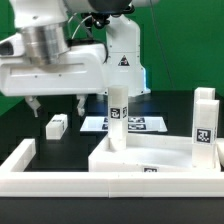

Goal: Assemble desk

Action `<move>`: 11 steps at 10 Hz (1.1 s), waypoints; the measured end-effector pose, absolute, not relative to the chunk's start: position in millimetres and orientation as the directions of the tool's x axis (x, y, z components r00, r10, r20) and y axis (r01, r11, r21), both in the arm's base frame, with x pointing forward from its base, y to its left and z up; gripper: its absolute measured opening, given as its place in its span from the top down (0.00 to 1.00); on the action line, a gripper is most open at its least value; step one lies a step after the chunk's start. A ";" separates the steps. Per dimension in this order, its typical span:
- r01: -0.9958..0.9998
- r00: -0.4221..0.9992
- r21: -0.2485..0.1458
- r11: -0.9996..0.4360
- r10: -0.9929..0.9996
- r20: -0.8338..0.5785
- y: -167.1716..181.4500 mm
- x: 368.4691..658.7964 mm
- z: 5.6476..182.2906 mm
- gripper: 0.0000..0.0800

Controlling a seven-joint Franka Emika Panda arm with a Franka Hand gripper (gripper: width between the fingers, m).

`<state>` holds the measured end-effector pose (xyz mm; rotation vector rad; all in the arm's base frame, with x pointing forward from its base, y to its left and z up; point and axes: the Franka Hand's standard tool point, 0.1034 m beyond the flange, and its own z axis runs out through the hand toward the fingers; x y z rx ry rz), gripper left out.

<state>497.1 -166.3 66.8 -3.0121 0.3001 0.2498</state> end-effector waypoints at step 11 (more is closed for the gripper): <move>-0.202 0.715 -0.161 -0.966 -0.033 -0.698 -181.2 447.2 37.1 0.19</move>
Offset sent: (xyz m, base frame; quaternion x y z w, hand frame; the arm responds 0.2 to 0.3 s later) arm 0.0000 0.0000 0.0000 0.0000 -0.1296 0.0000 0.9916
